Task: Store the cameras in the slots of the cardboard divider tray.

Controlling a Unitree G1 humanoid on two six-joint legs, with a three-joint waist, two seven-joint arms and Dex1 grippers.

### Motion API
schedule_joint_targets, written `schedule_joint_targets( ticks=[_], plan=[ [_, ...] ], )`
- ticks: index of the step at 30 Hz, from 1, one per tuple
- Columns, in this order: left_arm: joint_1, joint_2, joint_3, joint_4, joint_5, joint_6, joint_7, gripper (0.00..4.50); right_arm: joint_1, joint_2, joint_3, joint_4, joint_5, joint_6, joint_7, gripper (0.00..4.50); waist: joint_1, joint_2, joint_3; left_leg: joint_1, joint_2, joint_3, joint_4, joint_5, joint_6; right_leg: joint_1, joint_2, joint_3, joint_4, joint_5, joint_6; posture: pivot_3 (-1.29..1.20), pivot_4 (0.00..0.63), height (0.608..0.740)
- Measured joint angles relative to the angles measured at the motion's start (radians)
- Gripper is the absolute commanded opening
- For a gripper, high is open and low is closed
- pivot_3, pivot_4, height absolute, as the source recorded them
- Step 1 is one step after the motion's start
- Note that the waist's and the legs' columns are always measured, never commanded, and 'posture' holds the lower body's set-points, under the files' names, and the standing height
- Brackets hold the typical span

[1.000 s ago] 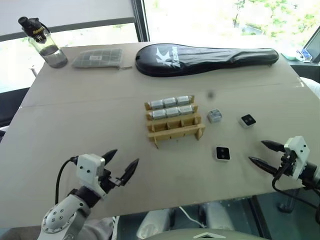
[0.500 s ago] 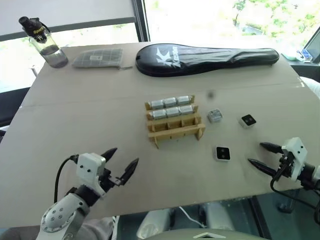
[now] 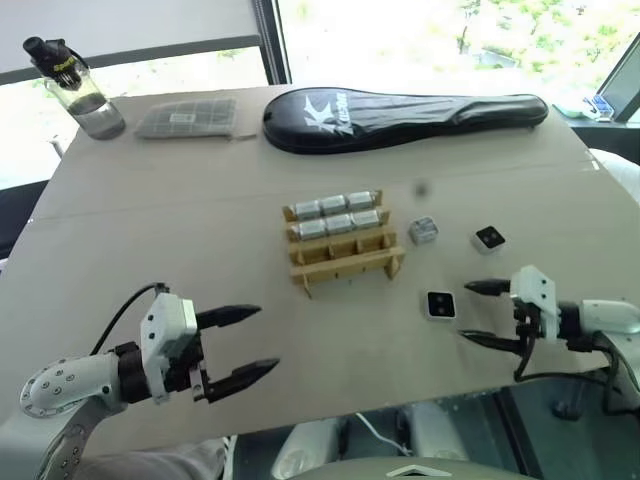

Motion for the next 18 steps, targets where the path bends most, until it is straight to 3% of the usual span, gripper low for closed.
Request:
schedule_joint_targets(
  ticks=[4, 13, 16, 18],
  plan=[
    [-0.023, 0.018, 0.005, 0.033, 0.030, -0.072, -0.082, 4.45, -0.064, 0.035, 0.051, 0.018, -0.004, 0.003, 0.012, 4.50, 0.001, 0.000, 0.000, -0.008, 0.000, -0.003, 0.005, 0.000, 0.000, -0.006, 0.000, -0.003, 0.001, 0.000, 0.000, 0.00, 0.150, 0.740],
    [-0.064, 0.028, 0.035, 0.076, 0.028, -0.120, -0.175, 4.45, -0.076, 0.025, 0.125, 0.015, -0.011, 0.045, 0.061, 4.50, 0.000, 0.000, 0.000, -0.008, -0.001, -0.003, 0.008, 0.000, 0.000, -0.005, -0.001, -0.003, 0.002, 0.000, 0.000, 0.00, 0.150, 0.740],
    [-0.064, 0.028, 0.035, 0.078, 0.028, -0.126, -0.190, 4.50, -0.076, 0.026, 0.127, 0.016, -0.012, 0.045, 0.062, 3.78, 0.000, 0.000, 0.000, -0.008, -0.001, -0.003, 0.008, 0.000, 0.000, -0.005, -0.001, -0.003, 0.003, 0.000, -0.001, 0.00, 0.150, 0.740],
    [-0.064, 0.028, 0.036, 0.083, 0.028, -0.128, -0.199, 4.50, -0.081, 0.035, 0.127, 0.016, -0.012, 0.045, 0.061, 2.74, 0.000, 0.000, 0.000, -0.008, -0.001, -0.003, 0.009, 0.000, 0.000, -0.005, -0.001, -0.003, 0.003, 0.001, -0.001, 0.00, 0.150, 0.740]
  ],
)
